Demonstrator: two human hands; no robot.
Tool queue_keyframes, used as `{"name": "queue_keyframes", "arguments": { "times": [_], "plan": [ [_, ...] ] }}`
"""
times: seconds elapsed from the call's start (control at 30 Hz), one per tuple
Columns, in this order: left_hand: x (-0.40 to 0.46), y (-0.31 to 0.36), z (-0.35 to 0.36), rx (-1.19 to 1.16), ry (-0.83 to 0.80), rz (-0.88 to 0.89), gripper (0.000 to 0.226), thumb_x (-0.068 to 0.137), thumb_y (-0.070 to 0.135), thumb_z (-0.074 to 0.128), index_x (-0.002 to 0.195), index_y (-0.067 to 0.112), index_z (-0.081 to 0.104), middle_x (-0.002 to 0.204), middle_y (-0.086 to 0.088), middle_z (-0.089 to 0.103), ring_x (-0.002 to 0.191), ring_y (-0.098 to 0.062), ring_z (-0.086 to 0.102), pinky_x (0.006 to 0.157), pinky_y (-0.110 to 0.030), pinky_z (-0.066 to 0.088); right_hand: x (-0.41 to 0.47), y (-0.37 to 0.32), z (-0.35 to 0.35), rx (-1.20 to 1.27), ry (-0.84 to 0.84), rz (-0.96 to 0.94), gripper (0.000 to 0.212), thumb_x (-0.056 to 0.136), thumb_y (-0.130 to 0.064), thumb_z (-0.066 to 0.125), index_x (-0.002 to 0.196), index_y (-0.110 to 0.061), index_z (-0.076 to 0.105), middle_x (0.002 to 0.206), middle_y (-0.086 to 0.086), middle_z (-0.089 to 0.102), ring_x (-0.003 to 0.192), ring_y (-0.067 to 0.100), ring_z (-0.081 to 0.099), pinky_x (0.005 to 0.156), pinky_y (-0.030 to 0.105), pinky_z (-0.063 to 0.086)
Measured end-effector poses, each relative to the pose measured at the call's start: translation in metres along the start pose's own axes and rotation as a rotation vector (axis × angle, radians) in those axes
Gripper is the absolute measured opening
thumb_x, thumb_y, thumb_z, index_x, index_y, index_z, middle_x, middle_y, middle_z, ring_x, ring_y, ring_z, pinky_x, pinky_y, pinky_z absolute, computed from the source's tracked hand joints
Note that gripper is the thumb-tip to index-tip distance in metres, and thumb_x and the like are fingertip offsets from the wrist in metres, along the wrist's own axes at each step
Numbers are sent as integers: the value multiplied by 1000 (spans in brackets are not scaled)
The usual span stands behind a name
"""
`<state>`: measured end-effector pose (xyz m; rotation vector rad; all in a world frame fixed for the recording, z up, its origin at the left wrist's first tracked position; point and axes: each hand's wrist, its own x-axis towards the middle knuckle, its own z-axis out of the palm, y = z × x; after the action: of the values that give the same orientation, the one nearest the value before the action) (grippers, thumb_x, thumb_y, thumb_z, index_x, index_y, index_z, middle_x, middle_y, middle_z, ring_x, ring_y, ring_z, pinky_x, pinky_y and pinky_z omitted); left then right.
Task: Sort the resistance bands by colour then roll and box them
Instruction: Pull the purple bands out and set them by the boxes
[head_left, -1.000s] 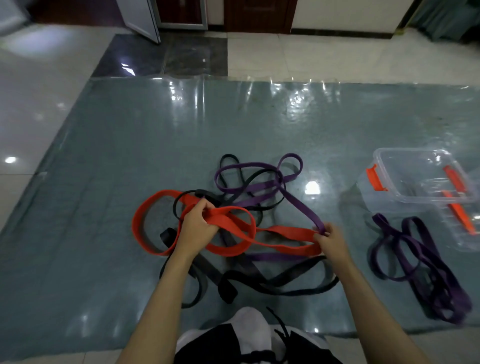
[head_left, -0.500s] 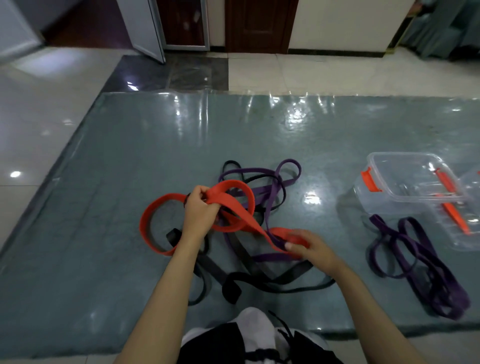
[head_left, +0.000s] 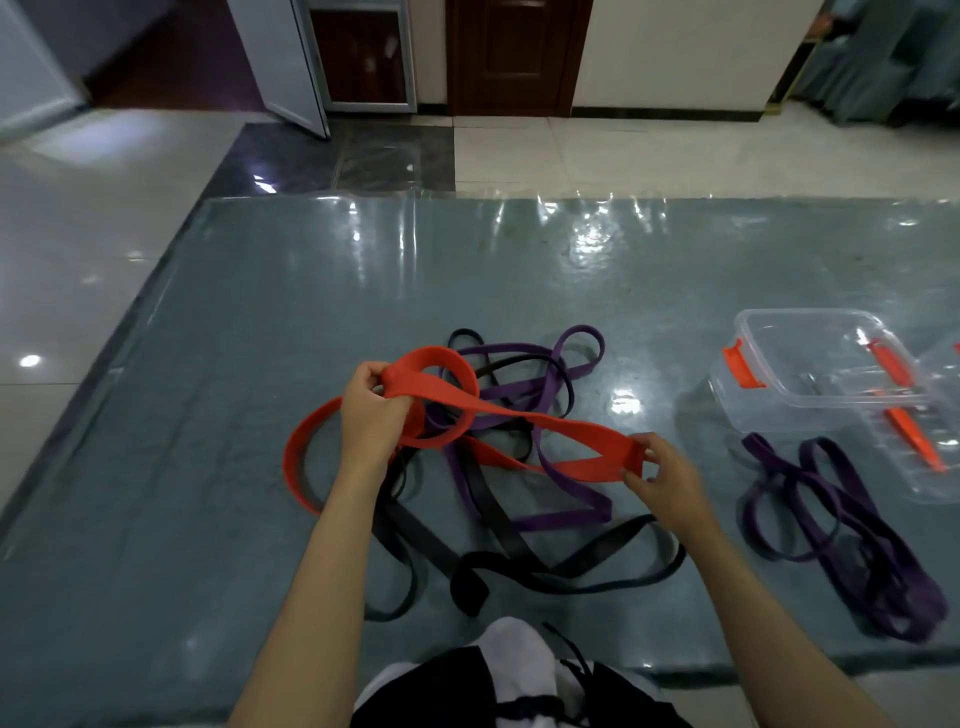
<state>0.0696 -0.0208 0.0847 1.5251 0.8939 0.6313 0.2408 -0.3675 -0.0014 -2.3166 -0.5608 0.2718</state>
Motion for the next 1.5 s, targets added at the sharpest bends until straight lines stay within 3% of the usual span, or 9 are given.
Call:
{"name": "queue_keyframes", "arguments": {
  "times": [0.23, 0.4, 0.53, 0.7, 0.8, 0.93, 1.07, 1.23, 1.5],
  "plan": [
    [2, -13, -15, 224, -154, 53, 23, 76, 6, 80, 88, 17, 64, 84, -2, 74, 72, -9, 66, 66, -30, 55, 8, 10, -3, -139, -99, 19, 37, 81, -12, 89, 113, -17, 71, 108, 0, 71, 102, 21, 66, 93, 37, 52],
    [1, -28, -32, 713, -722, 89, 29, 71, 0, 86, 88, 17, 69, 82, -3, 75, 78, -23, 71, 76, -40, 59, 0, 33, -16, -308, -380, 82, 50, 77, -7, 91, 124, -15, 74, 119, 6, 71, 117, 29, 63, 104, 40, 48],
    [-10, -51, -28, 1039, -968, -89, 28, 78, -2, 77, 89, 23, 75, 82, 7, 68, 82, -15, 68, 65, -23, 55, -4, 38, -17, -394, -493, 76, 66, 82, 6, 76, 142, -17, 63, 141, 8, 62, 141, 31, 48, 118, 33, 33],
    [-13, -74, -22, 982, -970, -239, 42, 83, 1, 78, 117, 25, 74, 120, 7, 69, 109, -14, 66, 69, -17, 53, 8, 32, -9, -383, -588, 90, 50, 102, -2, 53, 151, -13, 53, 165, 7, 41, 160, 23, 20, 121, 16, -1],
    [-7, -74, -21, 885, -1031, -304, 60, 81, 28, 90, 134, 33, 63, 144, 9, 56, 128, -14, 55, 91, -24, 51, 17, 24, -5, -384, -463, 42, 30, 108, -26, 55, 127, -14, 76, 154, 0, 55, 156, 19, 33, 124, 29, 21],
    [1, -68, -10, 930, -952, -257, 71, 74, 75, 79, 129, 31, 69, 135, 10, 59, 127, -17, 55, 112, -36, 44, 22, 6, 7, -278, -420, 26, 14, 101, -25, 69, 112, -26, 76, 110, -10, 75, 110, 17, 71, 90, 23, 48],
    [8, -68, 17, 905, -692, -89, 46, 101, 50, 64, 89, 6, 71, 91, -11, 72, 93, -31, 69, 89, -44, 56, 32, -7, 21, -467, -539, 36, 24, 93, -30, 76, 115, -20, 76, 110, -1, 74, 105, 20, 69, 92, 33, 54],
    [4, -85, 57, 1250, -798, -150, 64, 103, 64, 48, 116, 5, 69, 123, -15, 70, 113, -34, 67, 87, -40, 50, 38, -18, 30, -643, -608, 12, 17, 92, -36, 69, 99, -22, 74, 103, 1, 74, 100, 25, 69, 90, 38, 55],
    [7, -116, 82, 1280, -599, -202, 80, 90, 83, 48, 119, 10, 67, 123, -12, 71, 114, -34, 68, 92, -42, 54, 53, -49, 32, 37, -367, -17, 10, 98, -17, 73, 105, -13, 78, 99, -1, 79, 95, 19, 74, 93, 42, 59]
  ]
}}
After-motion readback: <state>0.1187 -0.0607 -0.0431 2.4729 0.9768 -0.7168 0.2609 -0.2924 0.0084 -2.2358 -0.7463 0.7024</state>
